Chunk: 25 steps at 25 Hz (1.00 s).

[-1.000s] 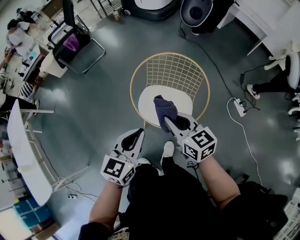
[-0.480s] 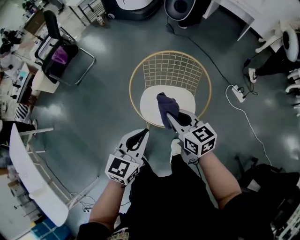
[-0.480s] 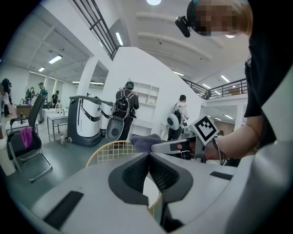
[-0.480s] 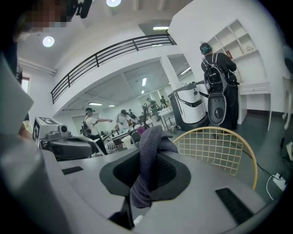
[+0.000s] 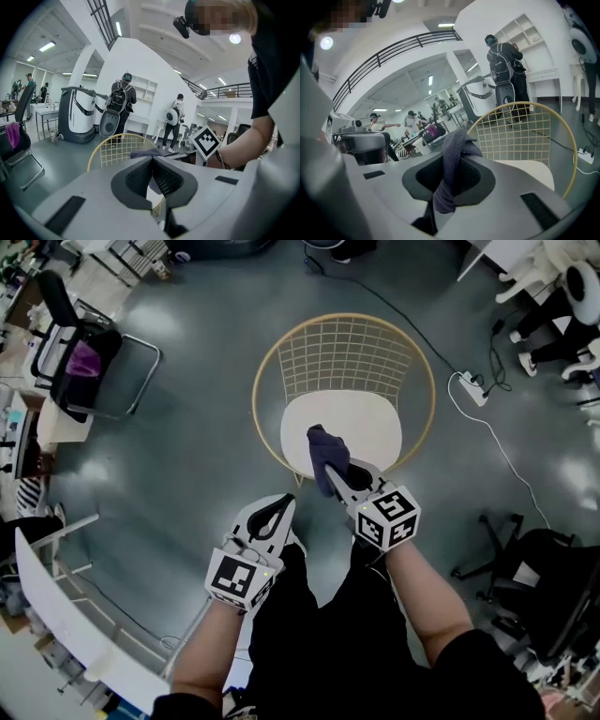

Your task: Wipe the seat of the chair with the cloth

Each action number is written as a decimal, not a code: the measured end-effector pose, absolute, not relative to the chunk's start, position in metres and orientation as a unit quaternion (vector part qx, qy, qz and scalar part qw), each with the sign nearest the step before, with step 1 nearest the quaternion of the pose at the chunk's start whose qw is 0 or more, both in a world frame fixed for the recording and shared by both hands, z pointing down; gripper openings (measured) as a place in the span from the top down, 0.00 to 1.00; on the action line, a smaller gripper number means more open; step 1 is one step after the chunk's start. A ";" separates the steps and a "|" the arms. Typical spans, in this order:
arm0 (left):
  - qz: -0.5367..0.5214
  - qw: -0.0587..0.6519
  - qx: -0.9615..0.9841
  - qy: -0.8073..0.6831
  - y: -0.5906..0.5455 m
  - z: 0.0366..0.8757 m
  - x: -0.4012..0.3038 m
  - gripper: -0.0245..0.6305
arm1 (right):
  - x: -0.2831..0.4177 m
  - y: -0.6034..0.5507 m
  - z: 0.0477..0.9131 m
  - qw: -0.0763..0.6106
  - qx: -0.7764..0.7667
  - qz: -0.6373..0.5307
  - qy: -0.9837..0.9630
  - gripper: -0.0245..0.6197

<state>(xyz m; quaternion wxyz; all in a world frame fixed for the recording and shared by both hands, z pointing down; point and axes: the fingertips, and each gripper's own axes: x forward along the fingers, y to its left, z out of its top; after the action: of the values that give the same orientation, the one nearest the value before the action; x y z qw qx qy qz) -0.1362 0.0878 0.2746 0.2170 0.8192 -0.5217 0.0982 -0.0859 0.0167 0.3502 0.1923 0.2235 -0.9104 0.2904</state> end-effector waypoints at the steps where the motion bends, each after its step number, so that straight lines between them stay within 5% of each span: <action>1: 0.100 0.218 0.821 -0.518 0.086 0.284 -0.145 0.94 | -0.095 0.016 0.361 0.194 0.227 0.293 -0.908 0.86; 25: 0.137 0.269 0.835 -0.461 0.026 0.494 -0.190 0.94 | -0.162 -0.002 0.613 0.263 0.246 0.370 -0.857 0.86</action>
<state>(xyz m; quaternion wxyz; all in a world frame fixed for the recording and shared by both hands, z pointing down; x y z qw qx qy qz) -0.1901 0.0264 0.4939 0.2688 0.8346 -0.4610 0.1368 -0.1621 -0.0016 0.6129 0.2634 0.2458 -0.8565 0.3695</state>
